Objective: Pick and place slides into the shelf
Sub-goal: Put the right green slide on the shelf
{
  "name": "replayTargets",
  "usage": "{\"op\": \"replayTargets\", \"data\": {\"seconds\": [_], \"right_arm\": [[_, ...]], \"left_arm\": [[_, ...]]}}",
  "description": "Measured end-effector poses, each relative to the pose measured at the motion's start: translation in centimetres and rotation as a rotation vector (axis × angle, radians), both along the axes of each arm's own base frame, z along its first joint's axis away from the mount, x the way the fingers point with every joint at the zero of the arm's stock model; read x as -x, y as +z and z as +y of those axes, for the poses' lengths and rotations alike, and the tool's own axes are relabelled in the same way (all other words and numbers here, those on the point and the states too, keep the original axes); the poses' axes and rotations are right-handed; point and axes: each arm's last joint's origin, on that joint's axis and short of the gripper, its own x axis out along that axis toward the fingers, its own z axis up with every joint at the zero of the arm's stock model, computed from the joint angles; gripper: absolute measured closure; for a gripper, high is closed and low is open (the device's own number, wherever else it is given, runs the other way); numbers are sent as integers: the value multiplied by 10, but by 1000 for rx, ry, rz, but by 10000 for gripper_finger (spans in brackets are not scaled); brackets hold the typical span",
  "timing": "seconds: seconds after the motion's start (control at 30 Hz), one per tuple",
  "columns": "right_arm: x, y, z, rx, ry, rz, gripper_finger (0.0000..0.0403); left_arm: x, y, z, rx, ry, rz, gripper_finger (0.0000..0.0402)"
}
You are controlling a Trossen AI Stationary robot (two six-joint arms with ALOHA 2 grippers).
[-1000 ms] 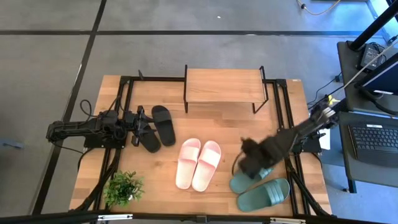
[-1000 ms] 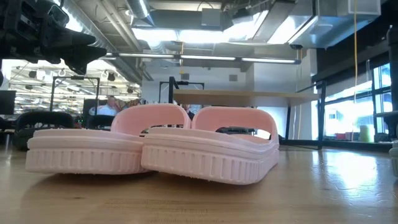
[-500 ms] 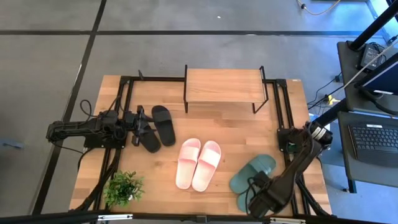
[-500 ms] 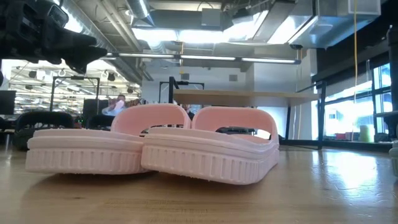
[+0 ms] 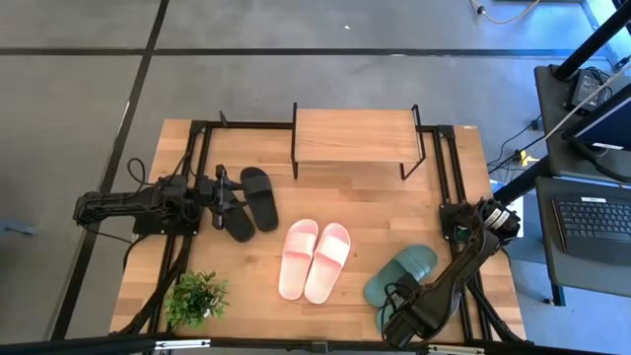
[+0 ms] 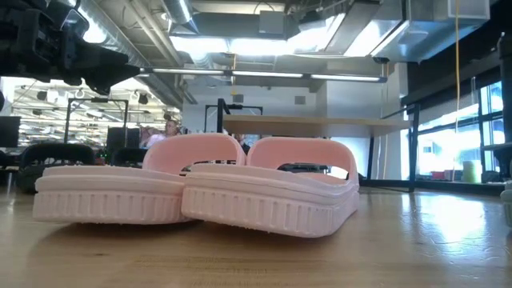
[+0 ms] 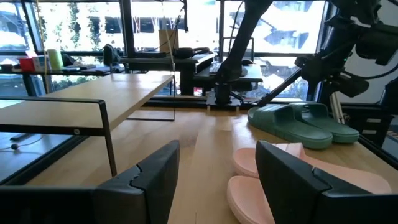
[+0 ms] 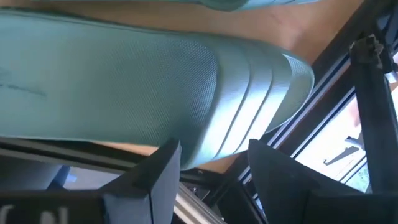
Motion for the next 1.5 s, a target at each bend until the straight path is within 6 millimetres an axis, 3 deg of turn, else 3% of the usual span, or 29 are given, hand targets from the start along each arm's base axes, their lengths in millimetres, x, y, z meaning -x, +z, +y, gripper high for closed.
{"op": "replayTargets", "data": {"seconds": [0.43,0.6,0.73,0.93,1.0,1.17,1.4,1.5], "right_arm": [[14,-43,-10,-39,-36,157,215],[19,-50,-14,-35,-44,195,224],[19,-50,-14,-45,-24,194,270],[19,-50,-14,-65,19,194,381],[18,-49,-14,-68,24,192,387],[13,-31,-8,-96,59,176,388],[5,30,3,-102,72,157,389],[0,51,9,-112,128,7,389]], "left_arm": [[0,0,0,2,0,0,198],[0,0,0,2,0,0,198],[0,0,0,1,0,-1,198],[0,0,0,2,0,0,198],[0,0,0,1,1,-1,198],[0,0,0,1,0,-1,198],[0,0,0,1,0,0,198],[0,0,0,1,1,-1,198]]}}
